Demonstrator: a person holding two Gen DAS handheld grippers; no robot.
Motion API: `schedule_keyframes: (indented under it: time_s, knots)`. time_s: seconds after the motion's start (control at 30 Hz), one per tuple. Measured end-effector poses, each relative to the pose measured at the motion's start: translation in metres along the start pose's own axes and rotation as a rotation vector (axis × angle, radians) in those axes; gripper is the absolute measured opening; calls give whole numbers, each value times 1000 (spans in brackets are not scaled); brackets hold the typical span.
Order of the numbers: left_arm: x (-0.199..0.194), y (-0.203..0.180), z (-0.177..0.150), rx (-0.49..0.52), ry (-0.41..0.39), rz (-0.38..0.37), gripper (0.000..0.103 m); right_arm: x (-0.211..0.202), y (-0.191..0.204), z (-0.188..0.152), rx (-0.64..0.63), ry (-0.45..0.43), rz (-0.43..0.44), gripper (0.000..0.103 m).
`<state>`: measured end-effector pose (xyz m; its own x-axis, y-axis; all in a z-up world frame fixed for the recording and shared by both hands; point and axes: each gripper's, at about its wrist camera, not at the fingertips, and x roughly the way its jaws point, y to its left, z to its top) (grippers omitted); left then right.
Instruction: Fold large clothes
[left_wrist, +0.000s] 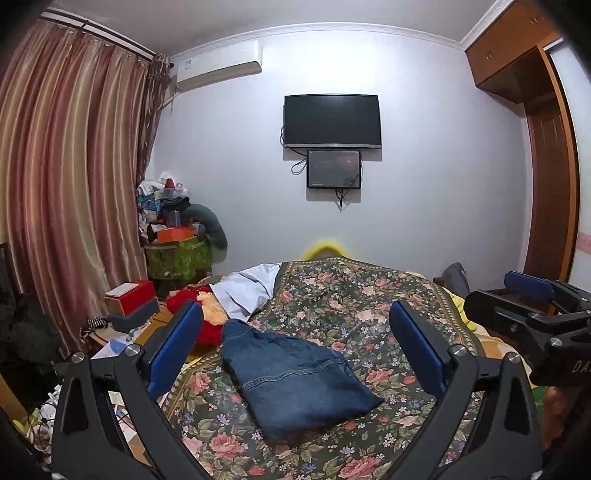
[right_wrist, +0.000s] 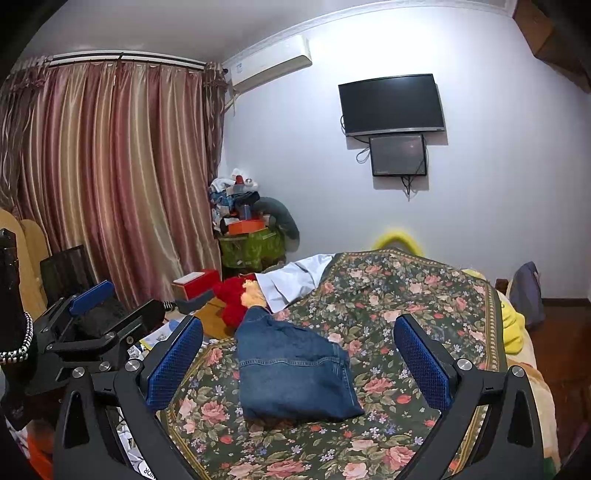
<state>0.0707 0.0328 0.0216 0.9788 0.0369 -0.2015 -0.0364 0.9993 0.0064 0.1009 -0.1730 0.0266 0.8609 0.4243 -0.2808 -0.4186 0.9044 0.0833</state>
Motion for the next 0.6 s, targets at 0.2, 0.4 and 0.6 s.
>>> schedule_keyframes:
  time_s: [0.2, 0.4, 0.6]
  knots:
    - [-1, -1, -1, -6, 0, -4, 102, 0, 0, 1, 1, -1, 0, 103]
    - [-3, -2, -1, -16, 2, -5, 102, -1, -1, 1, 2, -1, 2, 103]
    - [-3, -3, 0, -14, 3, -5, 102, 0, 0, 1, 4, -3, 2, 103]
